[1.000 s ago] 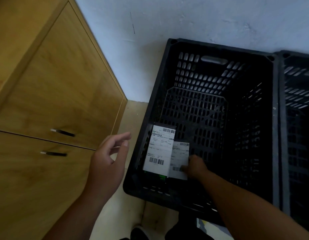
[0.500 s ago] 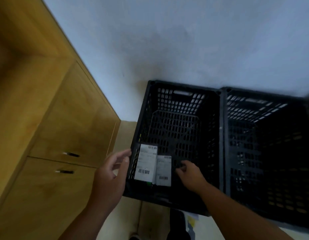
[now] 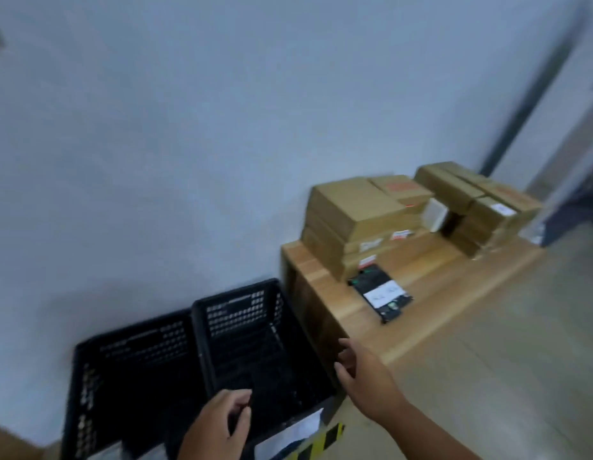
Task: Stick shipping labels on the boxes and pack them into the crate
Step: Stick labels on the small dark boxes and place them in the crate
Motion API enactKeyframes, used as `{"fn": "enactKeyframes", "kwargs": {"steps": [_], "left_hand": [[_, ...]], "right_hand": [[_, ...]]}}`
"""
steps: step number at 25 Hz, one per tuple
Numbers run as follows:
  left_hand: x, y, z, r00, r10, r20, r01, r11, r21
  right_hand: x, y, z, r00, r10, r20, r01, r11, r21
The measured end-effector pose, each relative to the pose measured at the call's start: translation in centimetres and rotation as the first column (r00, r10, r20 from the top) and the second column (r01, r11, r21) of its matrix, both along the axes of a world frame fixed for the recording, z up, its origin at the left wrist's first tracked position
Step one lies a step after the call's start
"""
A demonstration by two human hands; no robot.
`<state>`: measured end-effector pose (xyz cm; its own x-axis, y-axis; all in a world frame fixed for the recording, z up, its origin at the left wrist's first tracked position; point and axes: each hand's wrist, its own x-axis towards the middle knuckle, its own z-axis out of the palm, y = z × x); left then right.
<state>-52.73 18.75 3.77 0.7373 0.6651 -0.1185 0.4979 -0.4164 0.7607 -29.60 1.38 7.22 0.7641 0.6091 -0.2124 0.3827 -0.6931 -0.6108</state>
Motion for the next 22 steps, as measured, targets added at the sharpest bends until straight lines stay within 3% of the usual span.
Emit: {"fn": "enactKeyframes", "kwargs": {"steps": [4,8,12,15,19,22], "left_hand": [[10.6,-6.5,2.7,0.988,-0.151,0.011,0.15,0.986,0.073],[20.3,-12.6,3.3,0.991,-0.128,0.041,0.124,0.989,0.085],[27.7,-17.3,3.0,0.996,-0.083,-0.015,0.084,0.993,0.085],[31.9,-17.6,2.3,0.998,-0.057,-0.042,0.062,0.989,0.133],[38.1,-15.2,0.8,0.999,0.017,-0.045,-0.002,0.949,0.314],[42.7,-13.5,-0.5,0.998,0.039,-0.048,-0.02,0.938,0.346]], "right_hand": [[7.1,-9.1,3.3,0.985,-0.13,0.111,0.121,0.989,0.082],[14.4,-17.1,3.0,0.983,-0.148,0.109,0.139,0.987,0.081],[21.2,-23.1,1.9,0.987,-0.139,0.081,0.141,0.99,-0.021],[26.4,-23.3,1.1,0.991,-0.117,0.066,0.12,0.992,-0.038],[32.8,-19.3,-0.4,0.997,-0.032,0.07,0.033,0.999,-0.018],[37.2,-15.6,-1.6,0.997,0.034,0.064,-0.032,0.999,-0.027]]}}
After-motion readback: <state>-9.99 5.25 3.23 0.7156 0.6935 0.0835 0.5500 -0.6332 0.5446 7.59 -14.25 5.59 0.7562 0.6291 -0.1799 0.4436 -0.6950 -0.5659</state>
